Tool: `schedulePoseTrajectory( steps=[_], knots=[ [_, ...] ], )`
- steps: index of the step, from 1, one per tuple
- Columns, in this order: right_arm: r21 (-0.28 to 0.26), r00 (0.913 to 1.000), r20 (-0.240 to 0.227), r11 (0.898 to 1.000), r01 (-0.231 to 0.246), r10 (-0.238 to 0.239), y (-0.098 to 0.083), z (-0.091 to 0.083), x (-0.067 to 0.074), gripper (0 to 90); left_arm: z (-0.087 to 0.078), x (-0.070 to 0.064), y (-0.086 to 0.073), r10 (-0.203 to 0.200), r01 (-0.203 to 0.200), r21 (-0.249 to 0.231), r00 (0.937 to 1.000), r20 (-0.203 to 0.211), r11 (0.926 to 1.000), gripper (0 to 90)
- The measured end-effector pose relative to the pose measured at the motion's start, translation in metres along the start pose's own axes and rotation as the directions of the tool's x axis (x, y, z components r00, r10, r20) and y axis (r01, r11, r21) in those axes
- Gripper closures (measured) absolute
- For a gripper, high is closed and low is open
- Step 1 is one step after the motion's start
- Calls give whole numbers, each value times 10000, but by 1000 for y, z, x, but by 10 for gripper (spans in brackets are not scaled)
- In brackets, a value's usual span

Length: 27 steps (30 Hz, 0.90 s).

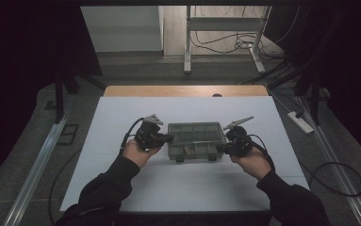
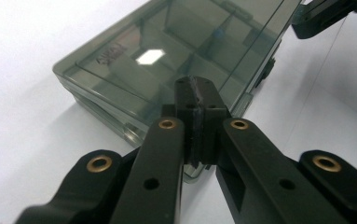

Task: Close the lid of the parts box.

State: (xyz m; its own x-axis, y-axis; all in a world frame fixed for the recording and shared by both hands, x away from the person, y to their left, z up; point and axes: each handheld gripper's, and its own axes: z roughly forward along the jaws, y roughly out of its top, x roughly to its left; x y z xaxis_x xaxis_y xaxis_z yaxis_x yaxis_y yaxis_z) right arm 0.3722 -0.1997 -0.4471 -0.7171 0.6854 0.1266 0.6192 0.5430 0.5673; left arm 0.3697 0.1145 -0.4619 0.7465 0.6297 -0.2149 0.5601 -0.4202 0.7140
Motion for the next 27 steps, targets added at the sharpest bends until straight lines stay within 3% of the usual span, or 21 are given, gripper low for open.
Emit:
schedulePoseTrajectory(
  steps=[2, 5, 9, 19, 22, 27],
  knots=[
    [80, 9996, -66, 9996, 266, -266, -1, 0, 4, 893, 2, -1, -2, -106, 106, 18, 9999, 3, 9999, 890],
    [-50, 9982, -483, 9994, 339, -341, -1, -2, 5, 893, 4, -2, -4, -144, 144, 109, 9999, 7, 9998, 890],
    [-241, 9970, -616, 9987, 455, -469, 0, -4, 8, 893, 8, -3, -7, -169, 169, 306, 9999, -4, 9994, 890],
    [-260, 9996, 188, 9994, 219, -214, -2, 4, -13, 894, 16, -6, -18, -278, 287, 817, 9995, -130, 9962, 890],
    [-179, 9990, 368, 9995, 262, -256, -4, 9, -17, 894, 16, -7, -20, -353, 359, 713, 9993, -87, 9968, 890],
    [17, 9980, 610, 9999, 141, -141, -6, 13, -20, 896, 18, -12, -23, -124, 155, 865, 9993, -362, 9961, 891]
  ],
)
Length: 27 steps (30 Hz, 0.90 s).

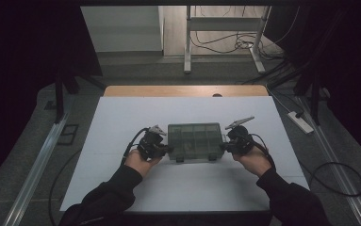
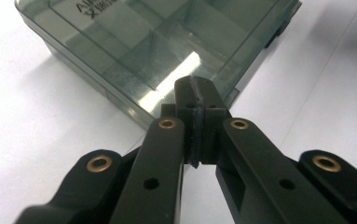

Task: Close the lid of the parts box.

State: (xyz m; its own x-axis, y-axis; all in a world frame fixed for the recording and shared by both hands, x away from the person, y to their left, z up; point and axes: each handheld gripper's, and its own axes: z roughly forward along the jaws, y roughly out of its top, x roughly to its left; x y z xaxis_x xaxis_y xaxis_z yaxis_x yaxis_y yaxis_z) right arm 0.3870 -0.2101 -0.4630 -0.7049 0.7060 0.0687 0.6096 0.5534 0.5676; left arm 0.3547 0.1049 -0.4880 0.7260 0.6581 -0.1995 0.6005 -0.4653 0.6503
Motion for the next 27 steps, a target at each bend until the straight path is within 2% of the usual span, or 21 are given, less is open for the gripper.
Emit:
schedulePoseTrajectory(
  steps=[3, 4, 5, 8, 13, 17, 19, 22, 24, 26, 27],
  knots=[
    [10, 10000, 17, 10000, -6, 6, -1, 1, 0, 896, 1, -3, -1, 186, -185, 42, 9995, -250, 9998, 891],
    [2, 10000, 42, 10000, 1, -1, -1, 1, 0, 896, 1, -3, -2, 160, -160, -4, 9996, -244, 9999, 892],
    [5, 10000, 60, 10000, -31, 31, -1, 1, 1, 896, 2, -2, -3, -40, 38, -134, 9999, -149, 9999, 892],
    [-3, 10000, 55, 10000, -51, 51, -1, 1, 1, 896, 1, -2, -4, -146, 144, -204, 9998, -110, 9997, 892],
    [-3, 9999, 158, 10000, 46, -46, -1, 1, 3, 889, 1, -4, -2, 137, -137, -58, 9998, -112, 9999, 868],
    [-38, 9999, 101, 9999, 133, -133, -1, 0, 4, 796, -1, -7, 0, 283, -283, -2, 9994, -211, 9996, 782],
    [-56, 9997, 168, 9998, 204, -203, -1, 0, 5, 778, -1, -7, -1, 254, -255, -26, 9994, -247, 9997, 765],
    [-258, 9991, 316, 9993, 287, -279, -1, -2, 7, 695, -3, -7, -1, 239, -242, -91, 9991, -343, 9997, 692],
    [-321, 9990, 344, 9990, 301, -290, -1, -3, 7, 677, -4, -7, 0, 246, -250, -100, 9991, -343, 9996, 649],
    [-374, 9993, 311, 9990, 236, -224, 0, -5, 7, 629, -5, -7, 0, 158, -165, -202, 9992, -365, 9997, 628],
    [-404, 9994, 305, 9990, 188, -176, 1, -6, 7, 583, -7, -6, 0, 103, -114, -294, 9993, -362, 9995, 585]
  ],
)
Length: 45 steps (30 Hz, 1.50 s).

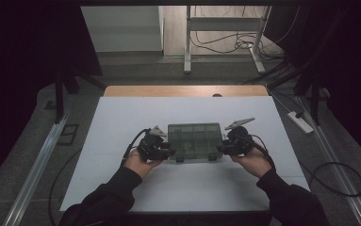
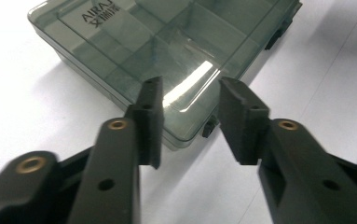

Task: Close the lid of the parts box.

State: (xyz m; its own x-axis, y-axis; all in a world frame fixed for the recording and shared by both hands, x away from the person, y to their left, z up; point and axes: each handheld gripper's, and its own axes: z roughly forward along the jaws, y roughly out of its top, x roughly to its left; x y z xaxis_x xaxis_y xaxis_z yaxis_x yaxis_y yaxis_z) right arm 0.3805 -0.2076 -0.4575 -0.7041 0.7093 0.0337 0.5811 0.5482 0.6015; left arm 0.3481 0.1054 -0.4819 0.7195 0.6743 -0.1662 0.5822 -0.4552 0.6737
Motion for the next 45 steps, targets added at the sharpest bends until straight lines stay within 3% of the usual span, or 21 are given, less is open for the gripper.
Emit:
schedulePoseTrajectory(
  steps=[18, 31, 43, 45],
  knots=[
    [-348, 9999, -110, 9994, -13, 9, 4, -4, 2, 371, -5, 3, 0, -248, 250, -270, 9997, 88, 9993, 320],
    [-200, 9992, -386, 9997, -116, 109, 8, -1, 0, 219, -3, 4, 1, -387, 394, -395, 9991, 178, 9984, 130],
    [88, 9988, -205, 9989, 452, -450, 11, 7, 6, 2, 0, 4, 2, -329, 328, -299, 9995, 2, 9990, 0],
    [85, 9986, -225, 9989, 471, -469, 11, 8, 6, 0, 0, 4, 1, -333, 332, -293, 9994, -7, 9990, 0]
  ],
)
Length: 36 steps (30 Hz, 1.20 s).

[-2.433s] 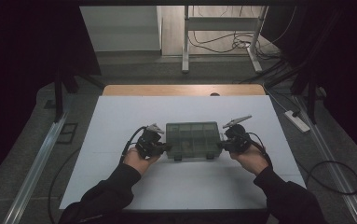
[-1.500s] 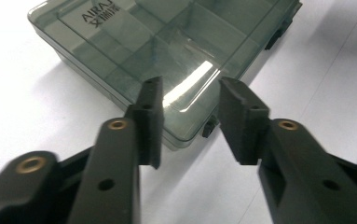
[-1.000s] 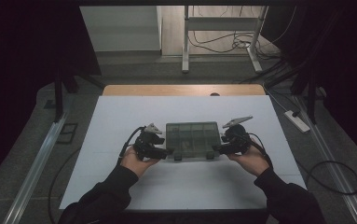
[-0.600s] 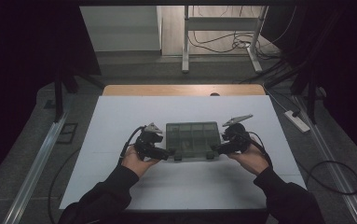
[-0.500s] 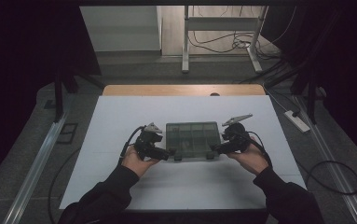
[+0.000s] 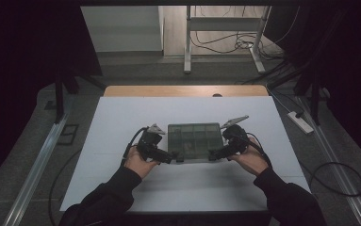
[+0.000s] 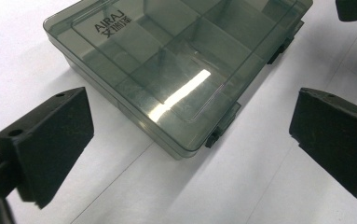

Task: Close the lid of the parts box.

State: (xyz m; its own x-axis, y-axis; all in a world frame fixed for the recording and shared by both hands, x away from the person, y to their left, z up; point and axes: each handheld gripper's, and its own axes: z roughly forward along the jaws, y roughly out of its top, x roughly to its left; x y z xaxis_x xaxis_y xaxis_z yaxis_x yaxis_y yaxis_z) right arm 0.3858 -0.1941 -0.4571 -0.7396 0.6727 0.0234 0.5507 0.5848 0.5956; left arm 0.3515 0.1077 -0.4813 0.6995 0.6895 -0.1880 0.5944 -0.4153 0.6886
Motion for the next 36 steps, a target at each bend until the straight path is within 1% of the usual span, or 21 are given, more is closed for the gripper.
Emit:
schedulePoseTrajectory(
  steps=[5, 9, 10, 11, 12, 13, 15, 16, 17, 20, 21, 23, 26, 28, 29, 36],
  knots=[
    [4, 10000, 4, 10000, 45, -45, 0, 1, 1, 0, 0, 1, -1, 34, -34, 150, 10000, 12, 9999, 0],
    [-69, 9998, -149, 9999, -102, 101, 0, 2, 0, 0, 0, 0, -1, 163, -162, 280, 9999, -41, 9995, 0],
    [-204, 9995, -310, 9998, -89, 83, 0, 1, -1, 0, 0, 0, -1, 246, -246, 240, 9997, -26, 9994, 0],
    [-204, 9995, -310, 9998, -89, 83, 0, 1, -1, 0, 0, 0, -1, 246, -246, 240, 9997, -26, 9994, 0],
    [-270, 9993, -373, 9996, -87, 77, 0, 1, -1, 0, 0, -1, -2, 350, -349, 220, 9994, -44, 9991, 0],
    [-370, 9984, -555, 9993, -72, 51, -1, 0, -1, 0, 0, -1, -2, 421, -419, 211, 9991, -79, 9989, 0],
    [-466, 9979, -640, 9989, -2, -28, -1, 0, -2, 0, 0, 0, -3, 579, -576, 197, 9983, -99, 9981, 0],
    [-466, 9979, -640, 9989, -2, -28, -1, 0, -2, 0, 0, 0, -3, 558, -557, 132, 9984, -49, 9984, 0],
    [-606, 9978, -664, 9982, 5, -46, -2, -1, -2, 0, -1, 1, -4, 607, -607, 41, 9981, 59, 9981, 0],
    [-750, 9980, -624, 9972, 28, -75, -2, -2, -2, 0, -2, 2, -5, 585, -583, -120, 9982, 126, 9982, 0],
    [-751, 9980, -625, 9972, 29, -76, -2, -2, -3, 0, -4, 4, -6, 588, -582, -242, 9980, 242, 9980, 0],
    [-751, 9982, -598, 9972, 42, -87, -2, -2, -3, 0, -6, 5, -7, 544, -535, -300, 9981, 285, 9981, 0],
    [-683, 9989, -452, 9976, 113, -144, -2, -3, -1, 0, -10, 6, -8, 521, -510, -376, 9982, 289, 9980, 0],
    [-697, 9991, -389, 9974, 159, -187, -2, -4, -1, 0, -13, 8, -9, 454, -441, -476, 9986, 270, 9979, 0],
    [-737, 9993, -332, 9972, 155, -180, -2, -5, 0, 0, -16, 9, -10, 362, -346, -570, 9990, 268, 9978, 0],
    [-818, 9993, -298, 9964, 217, -242, -3, -8, 2, 0, -22, 12, -12, 272, -255, -671, 9993, 250, 9974, 0]
  ],
)
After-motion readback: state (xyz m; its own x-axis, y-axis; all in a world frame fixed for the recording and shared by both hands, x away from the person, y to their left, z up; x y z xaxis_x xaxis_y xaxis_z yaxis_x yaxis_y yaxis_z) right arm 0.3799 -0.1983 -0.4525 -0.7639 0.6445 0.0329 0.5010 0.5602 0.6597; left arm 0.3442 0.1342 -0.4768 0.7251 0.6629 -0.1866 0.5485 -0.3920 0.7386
